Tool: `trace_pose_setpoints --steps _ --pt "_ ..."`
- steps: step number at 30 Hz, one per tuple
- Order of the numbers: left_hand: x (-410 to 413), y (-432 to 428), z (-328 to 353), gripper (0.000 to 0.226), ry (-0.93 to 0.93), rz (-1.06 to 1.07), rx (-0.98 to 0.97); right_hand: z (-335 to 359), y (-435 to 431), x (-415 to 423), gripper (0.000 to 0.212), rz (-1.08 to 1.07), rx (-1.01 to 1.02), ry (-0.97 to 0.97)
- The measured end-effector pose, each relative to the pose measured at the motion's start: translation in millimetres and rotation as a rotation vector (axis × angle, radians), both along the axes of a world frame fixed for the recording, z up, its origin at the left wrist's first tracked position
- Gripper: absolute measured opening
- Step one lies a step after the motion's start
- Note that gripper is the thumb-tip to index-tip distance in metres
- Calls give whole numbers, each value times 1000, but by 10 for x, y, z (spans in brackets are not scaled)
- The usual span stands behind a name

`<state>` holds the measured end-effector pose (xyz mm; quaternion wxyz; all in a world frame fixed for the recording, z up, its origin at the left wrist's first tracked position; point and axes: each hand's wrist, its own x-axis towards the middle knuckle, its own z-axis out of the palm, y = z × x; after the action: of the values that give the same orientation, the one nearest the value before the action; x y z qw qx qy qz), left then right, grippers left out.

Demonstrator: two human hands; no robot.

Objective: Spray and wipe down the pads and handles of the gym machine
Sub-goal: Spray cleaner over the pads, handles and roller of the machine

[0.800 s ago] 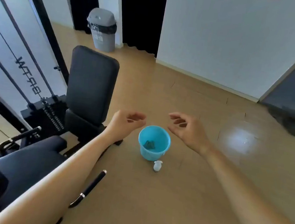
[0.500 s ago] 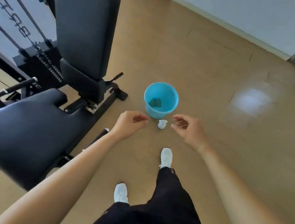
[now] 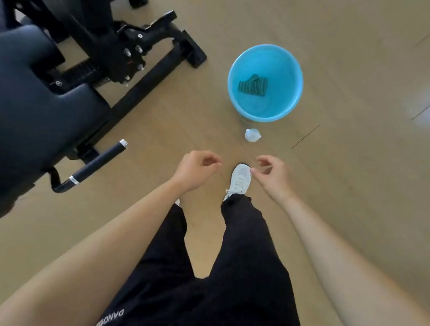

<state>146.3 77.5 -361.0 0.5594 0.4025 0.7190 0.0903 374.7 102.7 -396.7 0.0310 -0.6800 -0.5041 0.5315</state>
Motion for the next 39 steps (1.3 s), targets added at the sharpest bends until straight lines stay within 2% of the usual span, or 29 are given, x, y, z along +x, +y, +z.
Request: trace_pose_setpoints --steps 5,11,14,18,22,25,28,31,33,37,39 --pt "156 306 -1086 12 -37 41 -112 -1326 627 45 48 32 -76 -78" --pt "97 502 -2474 9 7 49 -138 -3084 985 -30 75 162 -166 -239" --pt "80 445 -2904 9 -8 100 -152 -3741 1067 -36 65 232 -170 -276" --pt "67 351 -3133 8 -70 161 -190 -4195 1230 -34 47 396 -62 -375" --pt "21 279 -3208 11 -94 174 -209 -4269 1360 0 29 582 -18 -485" --pt "-3 276 -3155 12 -78 188 -217 -4142 1341 -42 27 616 -14 -465" --pt "-14 293 -3006 27 -67 211 -205 -3849 1300 -70 27 603 -39 -395" --pt "-39 248 -2846 48 -36 203 -206 -3387 1222 -48 22 594 -69 -270" --pt "-56 210 -2694 59 -9 182 -205 -3008 1161 -20 32 545 -85 -135" --pt "-102 150 -2211 75 41 31 -151 -2129 1072 -62 32 455 -128 110" --pt "-148 103 -1910 92 58 -30 -136 -1698 1052 -125 32 420 -172 241"
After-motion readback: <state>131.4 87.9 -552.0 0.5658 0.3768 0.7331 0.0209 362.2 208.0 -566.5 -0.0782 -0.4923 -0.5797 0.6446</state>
